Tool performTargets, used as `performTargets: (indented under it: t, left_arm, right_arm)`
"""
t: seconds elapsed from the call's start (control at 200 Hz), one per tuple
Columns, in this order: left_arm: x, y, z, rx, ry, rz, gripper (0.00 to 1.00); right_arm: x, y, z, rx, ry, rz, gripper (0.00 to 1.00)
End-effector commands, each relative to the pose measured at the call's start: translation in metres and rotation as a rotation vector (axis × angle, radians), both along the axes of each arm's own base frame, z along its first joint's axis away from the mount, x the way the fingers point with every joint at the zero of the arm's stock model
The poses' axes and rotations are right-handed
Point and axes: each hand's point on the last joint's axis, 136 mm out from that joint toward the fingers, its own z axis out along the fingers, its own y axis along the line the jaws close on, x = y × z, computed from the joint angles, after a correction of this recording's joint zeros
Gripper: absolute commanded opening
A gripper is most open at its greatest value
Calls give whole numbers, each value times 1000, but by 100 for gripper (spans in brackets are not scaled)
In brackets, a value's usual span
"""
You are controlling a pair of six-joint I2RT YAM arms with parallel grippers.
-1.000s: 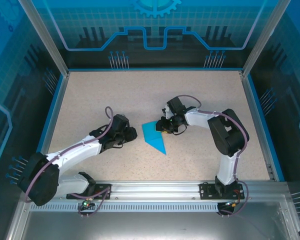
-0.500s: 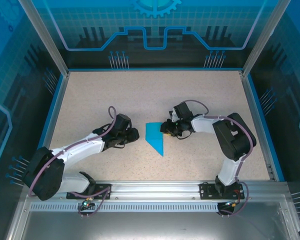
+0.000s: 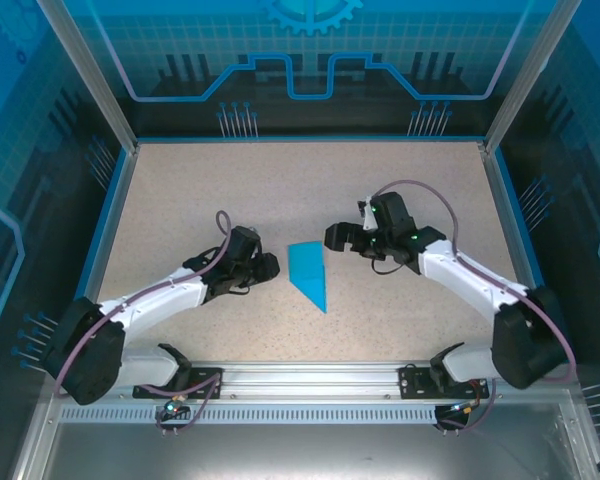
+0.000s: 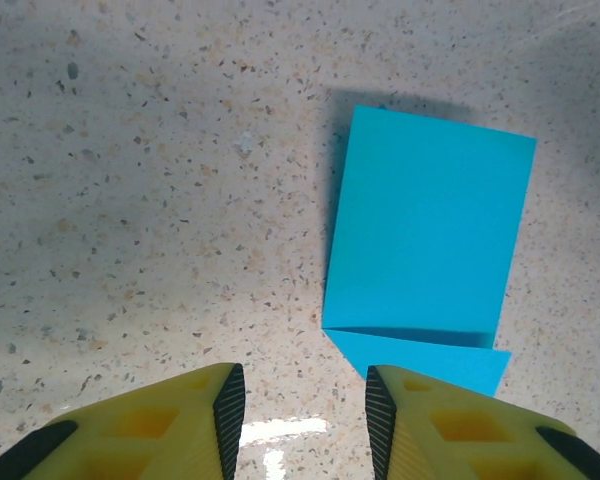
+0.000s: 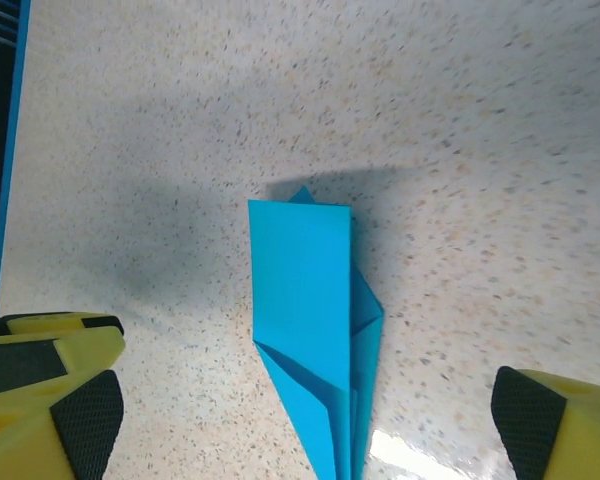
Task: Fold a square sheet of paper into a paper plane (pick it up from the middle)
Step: Fold the wing for the fifth time at the center of the table.
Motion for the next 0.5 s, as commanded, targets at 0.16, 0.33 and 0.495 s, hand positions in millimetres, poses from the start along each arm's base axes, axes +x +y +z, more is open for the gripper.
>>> performTargets:
  t: [0.16,0.33,0.495]
  left_arm:
    - [5,2,19,-19,-104,-14,42]
    - [4,3,21,-23,-110,-11,42]
    - [2,5,16,-17,-100,-7,42]
  right_arm:
    - [-22,-24,-3,-112,-107,48,99]
    - [-31,-27,-29,-25,52,1,79]
    - [-40,9,-23,42,4,92,68]
